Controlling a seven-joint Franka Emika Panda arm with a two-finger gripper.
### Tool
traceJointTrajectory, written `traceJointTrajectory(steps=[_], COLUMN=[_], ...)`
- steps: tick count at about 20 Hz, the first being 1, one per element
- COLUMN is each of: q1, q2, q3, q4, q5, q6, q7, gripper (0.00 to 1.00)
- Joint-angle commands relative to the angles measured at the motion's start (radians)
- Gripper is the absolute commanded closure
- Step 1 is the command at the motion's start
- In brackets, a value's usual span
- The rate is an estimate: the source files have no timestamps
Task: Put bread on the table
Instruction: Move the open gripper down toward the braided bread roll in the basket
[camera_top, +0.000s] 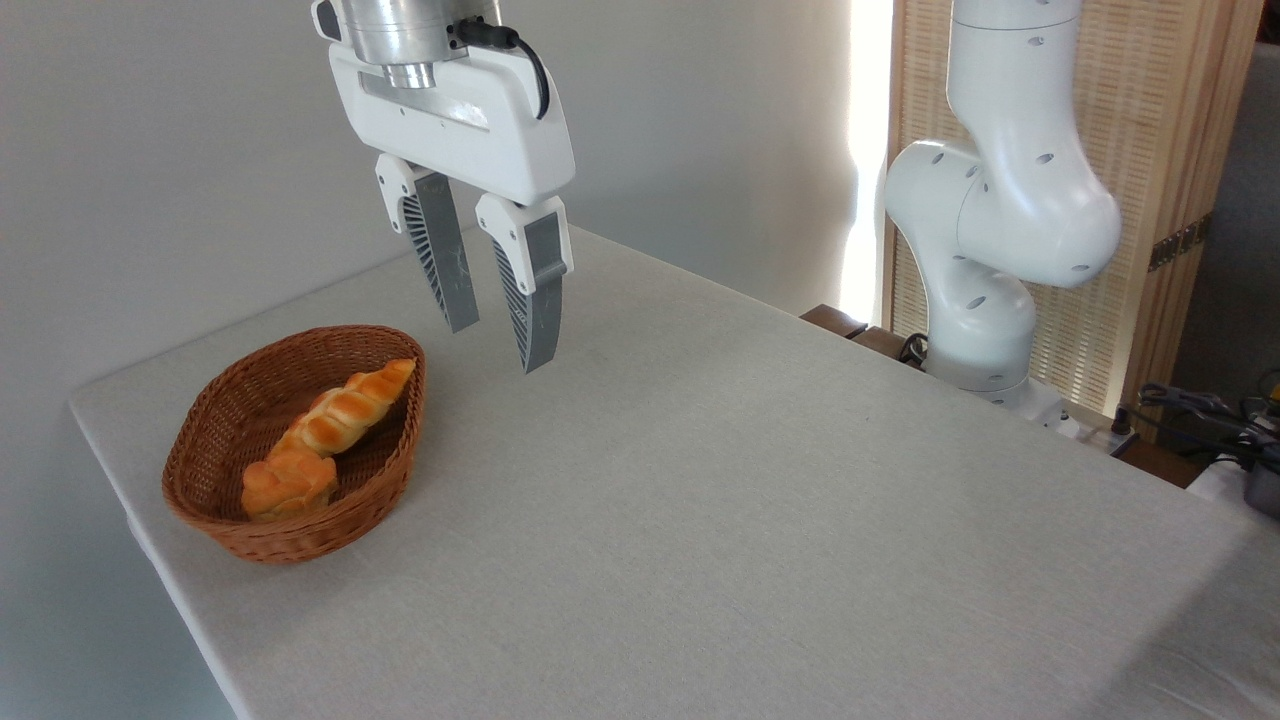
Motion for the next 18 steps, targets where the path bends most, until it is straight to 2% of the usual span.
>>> traceJointTrajectory(steps=[1,10,14,17,18], q1=[-0.009,-0.009,-0.019,-0.019,-0.021], q2=[-0.011,-0.011,-0.009,0.003,0.011], q3=[0.012,0.011,-0.012,-0.080,-0.096], q4=[-0.003,-0.006,-0.010,-0.017,-0.020], q5=[0.007,0.000,-0.012,-0.053,-0.084], q6=[-0.020,-0.020,-0.010,0.000,0.014], q7=[0.022,0.022,0.017,0.002,-0.015], gripper=[0.00,0.00,0.00,0.00,0.00])
